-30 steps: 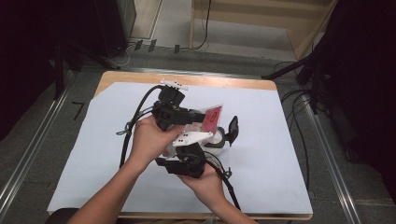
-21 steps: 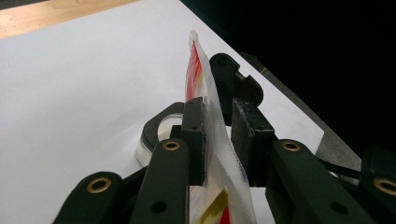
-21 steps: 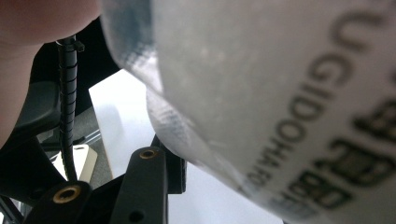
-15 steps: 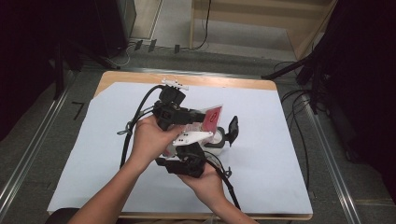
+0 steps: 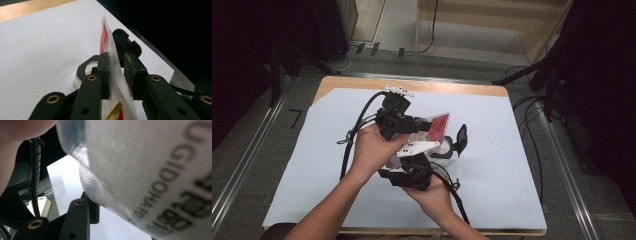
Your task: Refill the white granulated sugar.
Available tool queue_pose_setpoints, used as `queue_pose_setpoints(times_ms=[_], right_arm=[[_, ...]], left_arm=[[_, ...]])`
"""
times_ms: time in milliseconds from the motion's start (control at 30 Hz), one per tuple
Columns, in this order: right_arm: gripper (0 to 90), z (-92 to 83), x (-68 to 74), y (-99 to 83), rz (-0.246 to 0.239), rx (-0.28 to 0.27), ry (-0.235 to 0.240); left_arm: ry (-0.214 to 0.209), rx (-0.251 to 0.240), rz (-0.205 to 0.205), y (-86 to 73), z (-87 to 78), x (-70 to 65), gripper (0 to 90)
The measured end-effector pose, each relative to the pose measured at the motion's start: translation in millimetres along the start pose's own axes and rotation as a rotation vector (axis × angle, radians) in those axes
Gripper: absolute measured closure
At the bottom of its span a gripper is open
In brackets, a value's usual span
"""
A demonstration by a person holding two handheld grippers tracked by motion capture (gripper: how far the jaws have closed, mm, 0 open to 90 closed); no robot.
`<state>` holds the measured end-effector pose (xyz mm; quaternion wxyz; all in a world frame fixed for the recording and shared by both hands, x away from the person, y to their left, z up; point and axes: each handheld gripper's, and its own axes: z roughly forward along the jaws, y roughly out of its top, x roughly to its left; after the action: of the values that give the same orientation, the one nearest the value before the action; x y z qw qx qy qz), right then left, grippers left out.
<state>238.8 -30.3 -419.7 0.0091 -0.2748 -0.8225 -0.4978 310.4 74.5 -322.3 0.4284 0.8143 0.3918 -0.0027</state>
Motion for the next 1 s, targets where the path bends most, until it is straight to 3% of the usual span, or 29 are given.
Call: queue_pose_setpoints(times_ms=[1000], right_arm=[[64.5,-2.6,2.9,3.1,-0.008,-0.004,0.005]], left_arm=[[0.007,-0.014,0.007,1.4,-5.7,-2.8,75.3]])
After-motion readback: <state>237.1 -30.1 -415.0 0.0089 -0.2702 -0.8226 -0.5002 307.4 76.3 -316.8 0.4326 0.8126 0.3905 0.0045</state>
